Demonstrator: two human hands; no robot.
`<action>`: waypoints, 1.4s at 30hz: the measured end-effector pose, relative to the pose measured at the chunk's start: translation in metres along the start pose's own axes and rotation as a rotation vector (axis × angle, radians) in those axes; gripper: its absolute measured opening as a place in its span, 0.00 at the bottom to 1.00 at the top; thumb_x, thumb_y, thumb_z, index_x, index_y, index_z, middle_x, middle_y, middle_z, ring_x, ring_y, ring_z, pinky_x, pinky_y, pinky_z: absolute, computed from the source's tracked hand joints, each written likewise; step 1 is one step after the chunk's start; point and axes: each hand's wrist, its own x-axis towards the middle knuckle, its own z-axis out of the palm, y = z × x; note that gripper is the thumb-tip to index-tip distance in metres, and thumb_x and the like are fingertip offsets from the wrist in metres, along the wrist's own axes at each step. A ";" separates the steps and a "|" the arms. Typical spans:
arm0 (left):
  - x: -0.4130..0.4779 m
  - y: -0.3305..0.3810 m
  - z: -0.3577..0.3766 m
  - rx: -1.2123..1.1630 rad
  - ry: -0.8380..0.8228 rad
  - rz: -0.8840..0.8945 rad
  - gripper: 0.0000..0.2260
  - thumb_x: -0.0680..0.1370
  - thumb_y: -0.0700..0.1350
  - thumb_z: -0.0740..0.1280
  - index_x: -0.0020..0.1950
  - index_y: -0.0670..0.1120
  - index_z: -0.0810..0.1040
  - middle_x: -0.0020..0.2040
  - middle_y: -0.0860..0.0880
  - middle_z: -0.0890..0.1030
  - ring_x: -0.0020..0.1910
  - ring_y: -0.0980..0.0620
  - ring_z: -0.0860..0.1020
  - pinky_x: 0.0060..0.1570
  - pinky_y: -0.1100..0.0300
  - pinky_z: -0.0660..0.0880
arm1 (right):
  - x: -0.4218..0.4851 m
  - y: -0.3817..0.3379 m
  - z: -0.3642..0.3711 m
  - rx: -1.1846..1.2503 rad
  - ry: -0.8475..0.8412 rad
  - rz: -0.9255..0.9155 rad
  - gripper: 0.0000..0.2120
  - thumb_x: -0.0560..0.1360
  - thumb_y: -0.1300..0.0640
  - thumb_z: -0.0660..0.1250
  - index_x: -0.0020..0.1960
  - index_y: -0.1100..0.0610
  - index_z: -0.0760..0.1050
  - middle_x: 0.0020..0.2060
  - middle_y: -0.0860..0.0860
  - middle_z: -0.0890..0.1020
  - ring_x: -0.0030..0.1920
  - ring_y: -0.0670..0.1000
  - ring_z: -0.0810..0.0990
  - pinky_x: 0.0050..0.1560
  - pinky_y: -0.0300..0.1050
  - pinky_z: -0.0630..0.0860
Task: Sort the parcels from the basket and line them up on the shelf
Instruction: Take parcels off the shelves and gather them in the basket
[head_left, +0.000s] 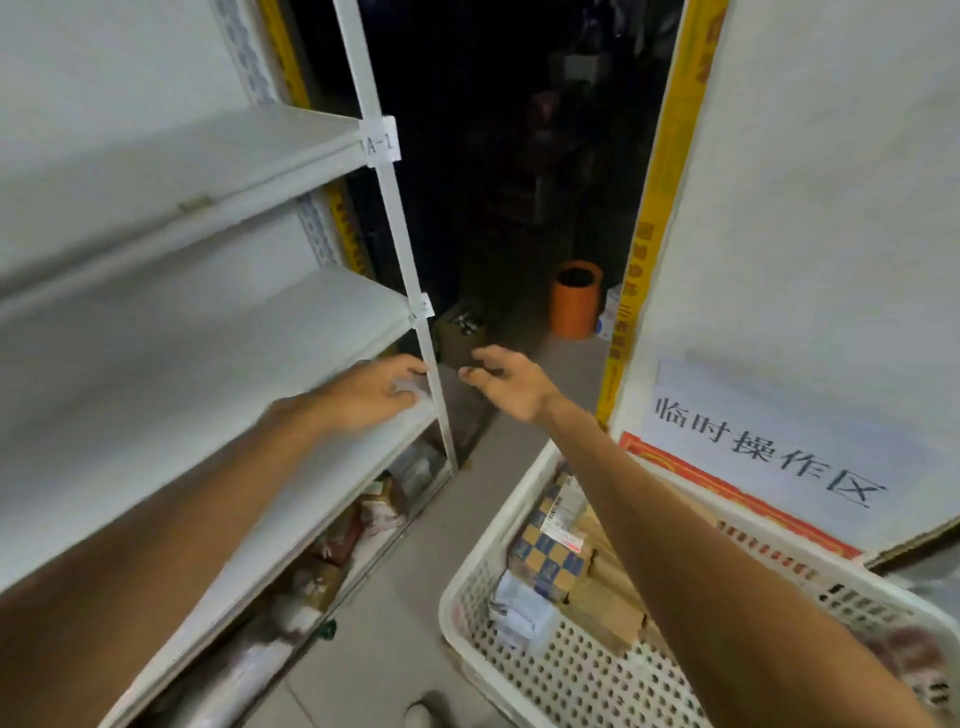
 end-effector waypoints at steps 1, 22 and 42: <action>-0.016 -0.012 -0.014 0.014 0.051 -0.032 0.17 0.80 0.45 0.64 0.68 0.54 0.70 0.66 0.52 0.73 0.63 0.49 0.74 0.64 0.51 0.71 | 0.003 -0.016 0.010 -0.015 -0.038 -0.042 0.26 0.79 0.47 0.64 0.74 0.55 0.65 0.69 0.56 0.72 0.68 0.55 0.72 0.67 0.46 0.69; -0.464 -0.208 -0.212 0.131 0.788 -0.672 0.15 0.79 0.44 0.65 0.66 0.48 0.73 0.60 0.47 0.80 0.52 0.51 0.79 0.54 0.60 0.72 | -0.069 -0.406 0.345 -0.073 -0.508 -0.868 0.24 0.78 0.48 0.66 0.71 0.53 0.70 0.71 0.53 0.71 0.71 0.52 0.69 0.67 0.45 0.66; -0.597 -0.344 -0.311 0.088 1.020 -0.855 0.17 0.79 0.42 0.64 0.68 0.49 0.71 0.63 0.46 0.77 0.56 0.53 0.77 0.54 0.62 0.74 | -0.047 -0.575 0.546 -0.055 -0.722 -0.974 0.26 0.79 0.47 0.64 0.74 0.51 0.65 0.74 0.55 0.66 0.72 0.54 0.67 0.62 0.45 0.65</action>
